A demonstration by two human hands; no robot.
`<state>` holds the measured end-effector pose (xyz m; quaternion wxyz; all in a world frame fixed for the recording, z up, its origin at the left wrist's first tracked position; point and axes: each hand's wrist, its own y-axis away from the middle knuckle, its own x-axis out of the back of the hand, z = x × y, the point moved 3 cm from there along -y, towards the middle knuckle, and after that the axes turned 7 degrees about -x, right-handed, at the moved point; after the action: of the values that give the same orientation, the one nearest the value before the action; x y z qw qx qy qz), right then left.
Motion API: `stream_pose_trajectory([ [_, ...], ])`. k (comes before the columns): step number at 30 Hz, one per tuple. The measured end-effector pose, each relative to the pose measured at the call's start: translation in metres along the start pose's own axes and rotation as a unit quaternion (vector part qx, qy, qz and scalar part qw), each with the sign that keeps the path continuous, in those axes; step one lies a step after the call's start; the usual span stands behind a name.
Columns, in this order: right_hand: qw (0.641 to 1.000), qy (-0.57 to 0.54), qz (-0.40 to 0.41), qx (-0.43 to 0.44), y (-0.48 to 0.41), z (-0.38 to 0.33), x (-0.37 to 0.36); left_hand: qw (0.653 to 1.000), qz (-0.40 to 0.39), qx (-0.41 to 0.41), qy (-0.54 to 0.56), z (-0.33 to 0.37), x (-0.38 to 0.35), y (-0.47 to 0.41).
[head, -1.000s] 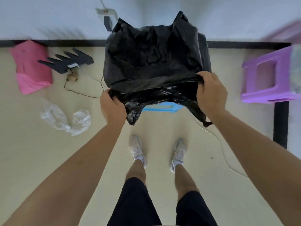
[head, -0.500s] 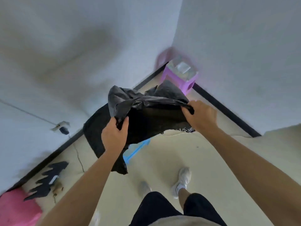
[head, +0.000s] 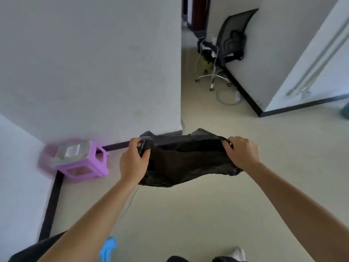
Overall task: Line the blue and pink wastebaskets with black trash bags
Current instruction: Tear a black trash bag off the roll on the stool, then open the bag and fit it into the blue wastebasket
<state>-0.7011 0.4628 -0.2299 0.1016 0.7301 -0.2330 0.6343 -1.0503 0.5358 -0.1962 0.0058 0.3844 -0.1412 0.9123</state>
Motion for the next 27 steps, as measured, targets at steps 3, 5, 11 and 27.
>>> stream_pose_trajectory([
  [3, 0.997, 0.000, 0.013, -0.081, -0.006, 0.128, 0.019, 0.997, -0.058, -0.022, 0.043, 0.099, -0.108, -0.019],
  [5, 0.992, -0.008, 0.028, -0.123, -0.013, 0.202, 0.033, 0.993, -0.068, 0.012, 0.097, 0.161, -0.170, -0.026],
  [11, 0.970, -0.014, 0.069, -0.234, -0.047, 0.381, 0.092, 0.982, -0.101, -0.072, 0.139, 0.350, -0.314, -0.046],
  [27, 0.912, -0.020, 0.178, -0.370, -0.227, 0.720, 0.169, 0.905, -0.191, -0.363, 0.116, 0.692, -0.653, -0.193],
])
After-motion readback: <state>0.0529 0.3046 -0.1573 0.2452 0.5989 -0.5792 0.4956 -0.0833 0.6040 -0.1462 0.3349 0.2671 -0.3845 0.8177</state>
